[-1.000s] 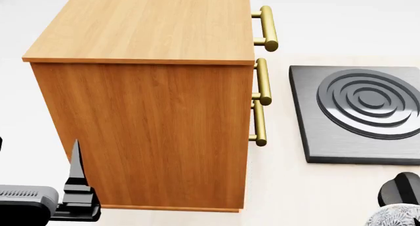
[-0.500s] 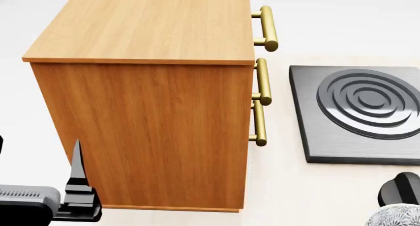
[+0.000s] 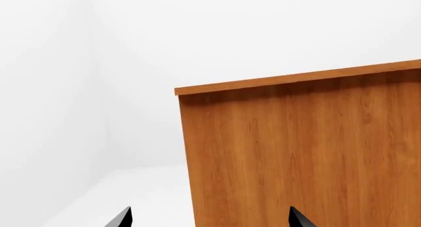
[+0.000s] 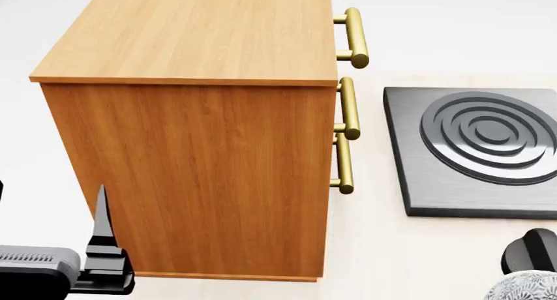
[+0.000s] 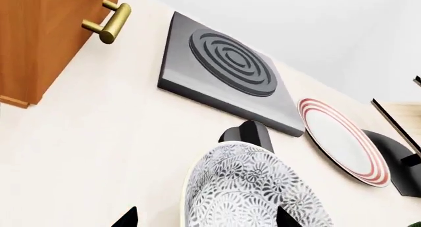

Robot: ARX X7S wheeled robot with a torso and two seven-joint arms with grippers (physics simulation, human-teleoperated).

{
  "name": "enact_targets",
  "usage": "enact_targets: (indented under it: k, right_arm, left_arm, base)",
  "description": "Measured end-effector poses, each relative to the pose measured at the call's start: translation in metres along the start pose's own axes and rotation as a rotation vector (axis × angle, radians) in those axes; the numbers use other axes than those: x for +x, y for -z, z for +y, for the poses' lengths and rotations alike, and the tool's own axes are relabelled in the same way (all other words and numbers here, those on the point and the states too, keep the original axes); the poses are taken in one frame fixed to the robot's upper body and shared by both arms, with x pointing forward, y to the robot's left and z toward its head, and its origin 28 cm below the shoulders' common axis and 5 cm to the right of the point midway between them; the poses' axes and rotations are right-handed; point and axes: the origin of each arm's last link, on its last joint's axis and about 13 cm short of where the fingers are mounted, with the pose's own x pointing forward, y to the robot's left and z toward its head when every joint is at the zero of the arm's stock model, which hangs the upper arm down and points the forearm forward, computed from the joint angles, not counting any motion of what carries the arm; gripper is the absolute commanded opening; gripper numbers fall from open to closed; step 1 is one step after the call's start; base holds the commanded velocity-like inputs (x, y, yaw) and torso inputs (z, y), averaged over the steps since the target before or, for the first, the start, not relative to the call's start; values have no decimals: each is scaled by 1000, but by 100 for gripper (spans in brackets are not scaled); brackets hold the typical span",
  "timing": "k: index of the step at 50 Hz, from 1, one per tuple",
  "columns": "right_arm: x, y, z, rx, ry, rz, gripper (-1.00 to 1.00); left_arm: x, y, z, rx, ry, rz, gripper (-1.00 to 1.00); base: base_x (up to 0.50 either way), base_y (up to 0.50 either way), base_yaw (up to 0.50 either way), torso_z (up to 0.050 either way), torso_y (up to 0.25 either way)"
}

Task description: Put the bowl on the top of the cabinet.

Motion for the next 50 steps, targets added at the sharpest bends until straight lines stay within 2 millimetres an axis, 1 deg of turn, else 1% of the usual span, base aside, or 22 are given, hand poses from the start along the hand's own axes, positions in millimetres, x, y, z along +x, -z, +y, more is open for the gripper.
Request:
enact_targets:
  k: [50]
  right_arm:
    - [14,15,3,7,1,62,100]
  left_arm:
    - [-1,-1,0,6,-3,-2,100]
  base:
    - [0,0,0,0,0]
